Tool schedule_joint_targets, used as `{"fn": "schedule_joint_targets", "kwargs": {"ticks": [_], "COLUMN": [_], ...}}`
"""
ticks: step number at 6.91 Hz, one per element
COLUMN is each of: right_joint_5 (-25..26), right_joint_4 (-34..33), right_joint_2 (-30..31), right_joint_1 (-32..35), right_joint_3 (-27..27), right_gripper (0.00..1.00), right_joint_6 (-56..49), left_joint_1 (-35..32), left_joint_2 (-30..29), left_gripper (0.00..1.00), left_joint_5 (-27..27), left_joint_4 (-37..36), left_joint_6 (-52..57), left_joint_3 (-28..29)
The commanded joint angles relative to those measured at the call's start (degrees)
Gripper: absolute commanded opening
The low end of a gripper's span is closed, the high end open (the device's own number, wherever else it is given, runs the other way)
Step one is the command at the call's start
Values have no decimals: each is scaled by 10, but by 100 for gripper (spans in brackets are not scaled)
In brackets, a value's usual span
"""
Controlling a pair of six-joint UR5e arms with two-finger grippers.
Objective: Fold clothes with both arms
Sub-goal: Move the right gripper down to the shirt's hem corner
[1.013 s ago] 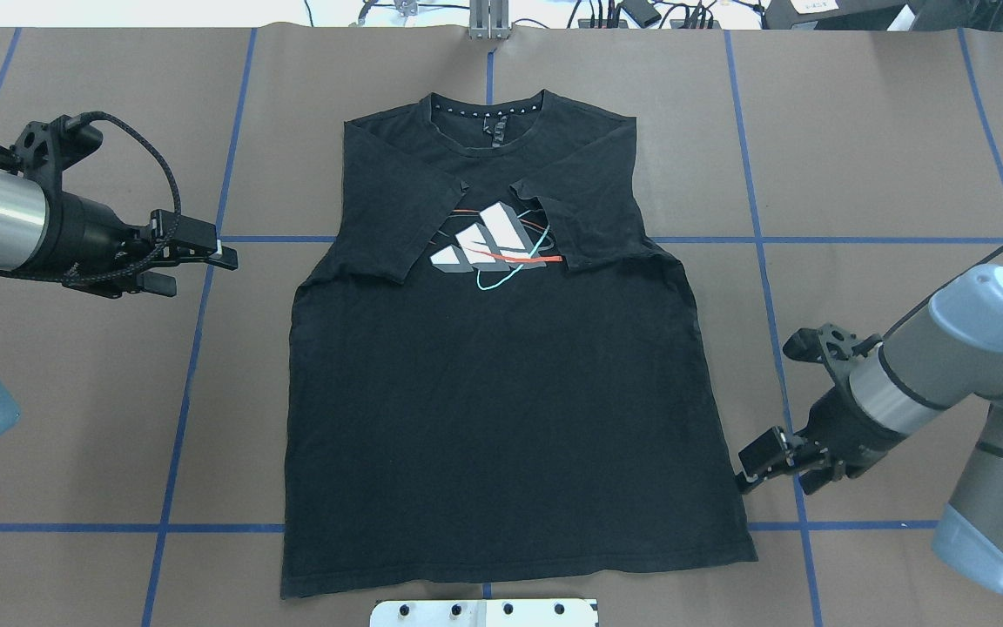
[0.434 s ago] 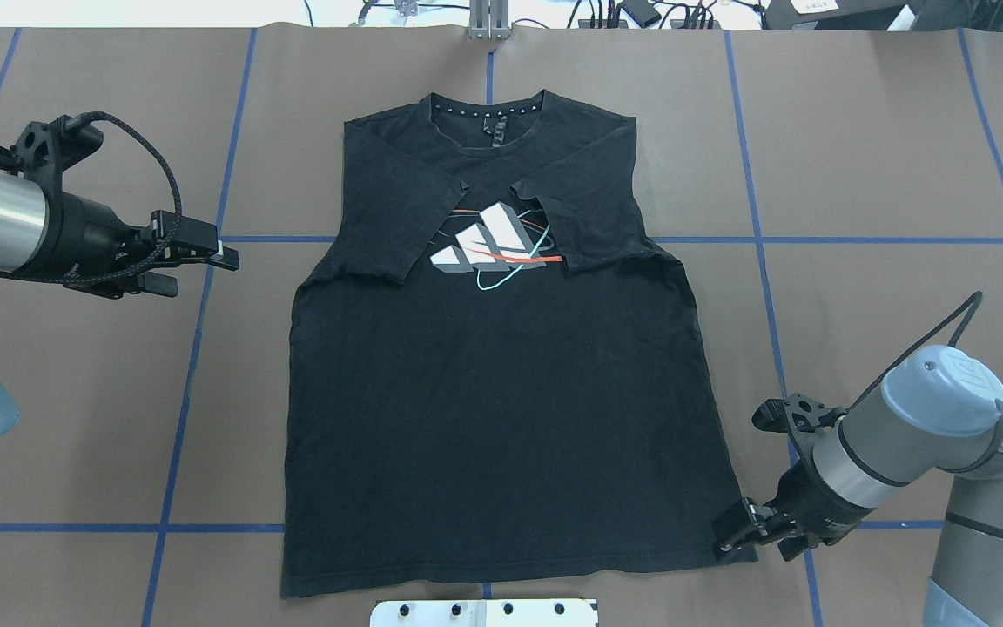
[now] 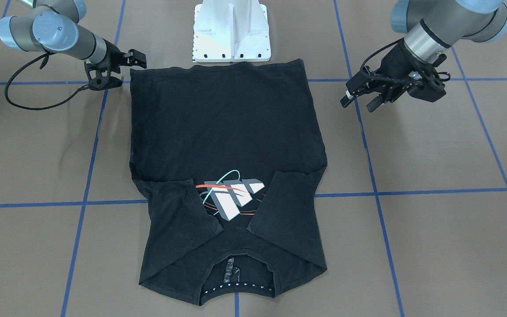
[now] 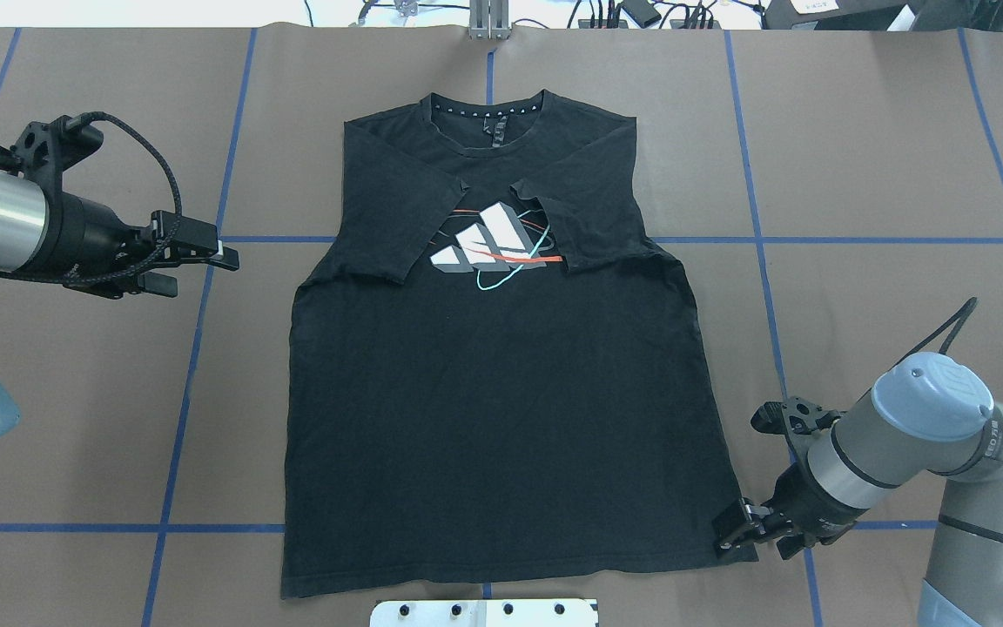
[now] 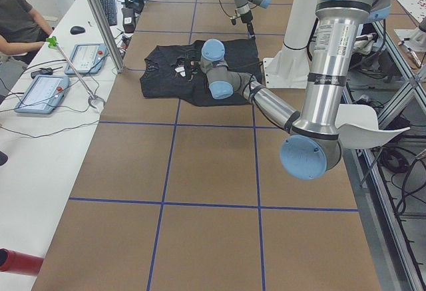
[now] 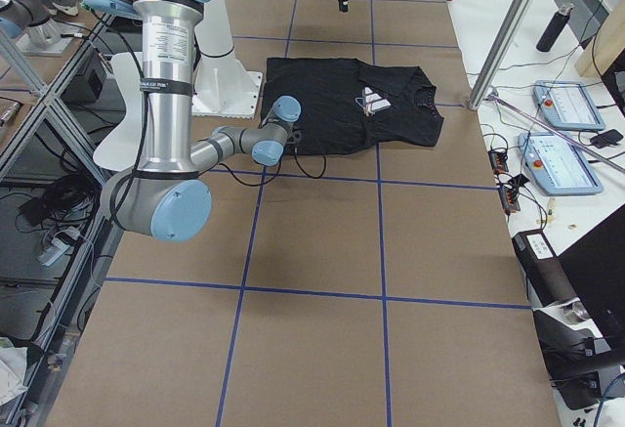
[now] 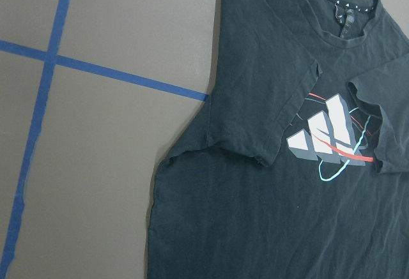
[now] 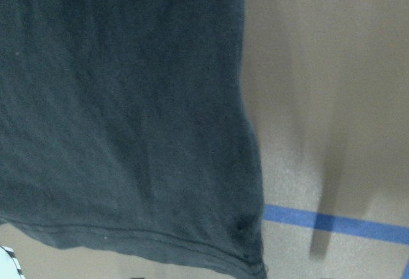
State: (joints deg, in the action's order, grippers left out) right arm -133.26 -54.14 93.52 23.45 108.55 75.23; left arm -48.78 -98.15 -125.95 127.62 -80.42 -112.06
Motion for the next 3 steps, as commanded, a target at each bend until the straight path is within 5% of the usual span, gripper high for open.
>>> {"fn": "schedule_joint_targets", "kwargs": {"ticks": [1,3], "right_joint_5": [1,1], "right_joint_4": [0,-1], "right_joint_2": [3,3], "right_joint_1": [-1,-5], "right_joint_3": [-1,-2], "right_gripper": [66,64], "right_joint_6": [1,2], "left_joint_1": [0,0], "left_joint_2": [1,1], "left_gripper": [100,100], "left_joint_5": [0,0], "left_joint_4": [-1,0], "left_joint_6": [0,0], "left_joint_3": [1,0]}}
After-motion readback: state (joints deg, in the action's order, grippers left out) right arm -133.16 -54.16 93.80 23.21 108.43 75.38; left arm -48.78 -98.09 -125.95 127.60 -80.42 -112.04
